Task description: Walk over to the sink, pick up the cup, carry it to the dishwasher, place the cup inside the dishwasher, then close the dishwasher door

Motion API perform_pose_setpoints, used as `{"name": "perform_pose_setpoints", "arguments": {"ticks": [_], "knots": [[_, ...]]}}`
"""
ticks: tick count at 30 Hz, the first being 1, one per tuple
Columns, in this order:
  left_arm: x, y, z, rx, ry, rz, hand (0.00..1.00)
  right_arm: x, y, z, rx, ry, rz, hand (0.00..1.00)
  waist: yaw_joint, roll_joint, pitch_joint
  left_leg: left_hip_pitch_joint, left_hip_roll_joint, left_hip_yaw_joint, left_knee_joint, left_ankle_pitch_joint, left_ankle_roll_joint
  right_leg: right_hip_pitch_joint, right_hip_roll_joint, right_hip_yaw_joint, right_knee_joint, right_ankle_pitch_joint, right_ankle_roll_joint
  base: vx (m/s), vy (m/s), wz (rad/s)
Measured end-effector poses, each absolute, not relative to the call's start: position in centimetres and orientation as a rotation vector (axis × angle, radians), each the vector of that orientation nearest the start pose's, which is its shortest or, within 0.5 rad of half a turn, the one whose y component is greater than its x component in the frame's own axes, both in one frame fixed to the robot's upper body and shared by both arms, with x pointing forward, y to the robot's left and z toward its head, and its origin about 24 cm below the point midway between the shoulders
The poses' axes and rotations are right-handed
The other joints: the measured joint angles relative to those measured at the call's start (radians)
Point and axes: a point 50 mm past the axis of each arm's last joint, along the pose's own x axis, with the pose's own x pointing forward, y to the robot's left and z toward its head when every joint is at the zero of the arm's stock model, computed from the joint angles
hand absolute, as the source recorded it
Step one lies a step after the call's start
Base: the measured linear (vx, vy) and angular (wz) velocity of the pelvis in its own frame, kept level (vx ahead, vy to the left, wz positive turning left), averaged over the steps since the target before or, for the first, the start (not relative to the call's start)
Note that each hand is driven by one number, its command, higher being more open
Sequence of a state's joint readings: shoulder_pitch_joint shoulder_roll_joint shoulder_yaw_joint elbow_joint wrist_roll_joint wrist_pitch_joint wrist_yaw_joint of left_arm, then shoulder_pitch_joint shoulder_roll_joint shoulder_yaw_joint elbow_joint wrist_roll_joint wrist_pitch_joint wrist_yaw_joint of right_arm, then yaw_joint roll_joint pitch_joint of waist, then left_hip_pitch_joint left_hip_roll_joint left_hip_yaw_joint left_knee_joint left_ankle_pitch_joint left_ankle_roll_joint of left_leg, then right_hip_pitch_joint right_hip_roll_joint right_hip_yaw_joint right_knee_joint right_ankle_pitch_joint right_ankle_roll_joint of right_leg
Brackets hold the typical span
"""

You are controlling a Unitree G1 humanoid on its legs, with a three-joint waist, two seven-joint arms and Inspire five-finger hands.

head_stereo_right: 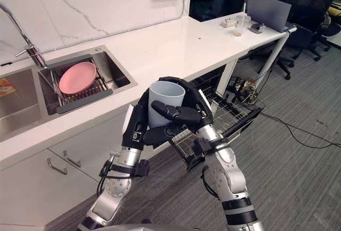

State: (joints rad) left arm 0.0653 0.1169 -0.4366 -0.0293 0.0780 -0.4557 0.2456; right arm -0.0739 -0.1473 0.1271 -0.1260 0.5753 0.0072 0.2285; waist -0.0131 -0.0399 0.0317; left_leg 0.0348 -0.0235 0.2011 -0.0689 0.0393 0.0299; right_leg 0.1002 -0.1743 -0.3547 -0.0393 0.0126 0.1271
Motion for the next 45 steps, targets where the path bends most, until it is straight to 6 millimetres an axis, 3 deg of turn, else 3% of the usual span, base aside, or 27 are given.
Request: {"name": "perform_pose_setpoints", "arguments": {"ticks": [7, 19, 26, 34, 40, 45], "knots": [[21.4, 7.8, 6.7, 0.024, -0.405, -0.214, 1.0, 25.7, -12.2, 8.7, 0.481, -0.168, 0.396, 0.0, -0.006, 0.0, 0.0, 0.008, 0.0, 0.001, -0.013, 0.006, 0.0, 0.001, 0.001, 0.0, 0.0, 0.0, 0.0, 0.0, 0.0, 0.0], [21.1, 7.8, 6.4, 0.044, -0.398, -0.203, 1.0, 25.2, -11.9, 6.5, 0.861, -0.089, 0.238, 0.0, -0.014, 0.0, 0.0, 0.01, -0.001, -0.002, -0.017, 0.009, 0.0, 0.004, 0.001, -0.007, -0.001, 0.0, 0.0, 0.0, 0.0, 0.0], [21.5, 9.1, 7.1, 0.026, -0.436, -0.105, 1.0, 24.6, -15.7, 4.0, 1.01, -0.076, -0.037, 0.0, -0.013, -0.002, 0.001, 0.006, -0.003, -0.009, -0.017, 0.009, 0.0, 0.005, 0.0, -0.013, -0.004, 0.0, 0.0, 0.0, 0.0, 0.01], [21.5, 9.1, 7.1, 0.01, -0.431, -0.117, 1.0, 24.5, -16.5, 3.9, 1.122, -0.119, -0.097, 0.0, -0.019, -0.002, 0.001, 0.002, -0.003, -0.017, -0.017, 0.009, 0.0, 0.008, 0.002, -0.024, -0.012, 0.0, 0.0, 0.0, -0.004, 0.02], [21.6, 8.9, 7.0, -0.121, -0.388, -0.255, 1.0, 24.3, -17.7, 3.9, 1.132, -0.16, -0.154, 0.0, -0.019, -0.002, 0.002, 0.0, -0.003, -0.02, -0.017, 0.009, 0.0, 0.009, 0.001, -0.027, -0.012, 0.0, 0.0, 0.0, 0.0, 0.0], [21.1, 7.5, 6.4, -0.099, -0.342, -0.442, 1.0, 24.1, -18.9, 3.3, 1.041, -0.126, -0.197, 0.0, -0.026, -0.003, 0.002, 0.001, -0.003, -0.019, -0.017, 0.009, 0.0, 0.008, 0.001, -0.026, -0.012, 0.0, 0.0, 0.0, 0.0, 0.0]]}}
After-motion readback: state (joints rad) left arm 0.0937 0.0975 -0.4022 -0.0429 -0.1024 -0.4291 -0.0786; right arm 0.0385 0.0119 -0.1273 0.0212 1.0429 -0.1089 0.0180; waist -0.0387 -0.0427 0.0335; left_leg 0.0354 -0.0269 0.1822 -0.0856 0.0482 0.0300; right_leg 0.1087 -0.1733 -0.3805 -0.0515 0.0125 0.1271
